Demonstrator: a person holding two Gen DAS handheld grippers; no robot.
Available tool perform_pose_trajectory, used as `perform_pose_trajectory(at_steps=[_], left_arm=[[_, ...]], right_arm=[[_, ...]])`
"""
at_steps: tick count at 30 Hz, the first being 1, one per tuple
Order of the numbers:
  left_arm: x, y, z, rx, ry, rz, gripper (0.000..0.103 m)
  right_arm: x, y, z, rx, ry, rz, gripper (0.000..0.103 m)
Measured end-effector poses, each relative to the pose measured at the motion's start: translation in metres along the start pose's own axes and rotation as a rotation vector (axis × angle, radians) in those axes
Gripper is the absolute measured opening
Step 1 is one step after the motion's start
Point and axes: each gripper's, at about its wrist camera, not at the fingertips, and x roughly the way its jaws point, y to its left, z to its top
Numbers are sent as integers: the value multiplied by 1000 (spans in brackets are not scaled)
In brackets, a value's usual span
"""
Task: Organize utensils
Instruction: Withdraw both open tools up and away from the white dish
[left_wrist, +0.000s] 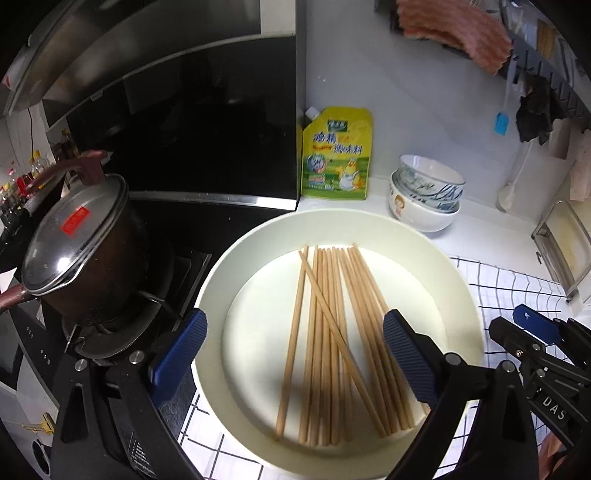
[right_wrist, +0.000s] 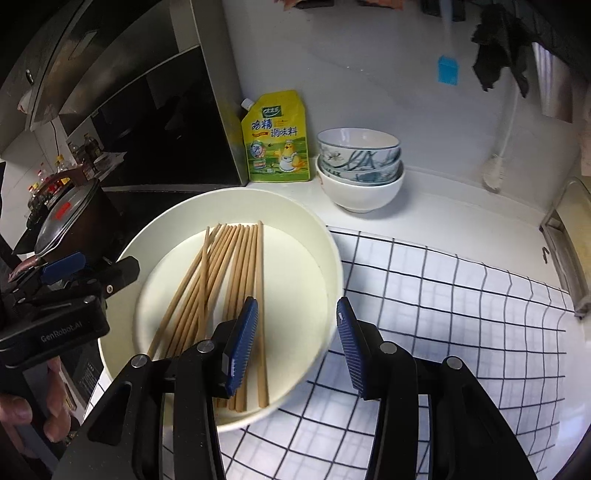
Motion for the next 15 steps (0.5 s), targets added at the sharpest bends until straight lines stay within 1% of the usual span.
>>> perform_pose_trajectory(at_steps=[5,15], left_arm=[[-22,-14,-6,6,-43,-23,97],[-51,-63,-23,65,-41,-59,97]], right_arm=[[-24,-16,-13,15,-24,-16,45],[-65,-62,-46,72,-32,-69,45]])
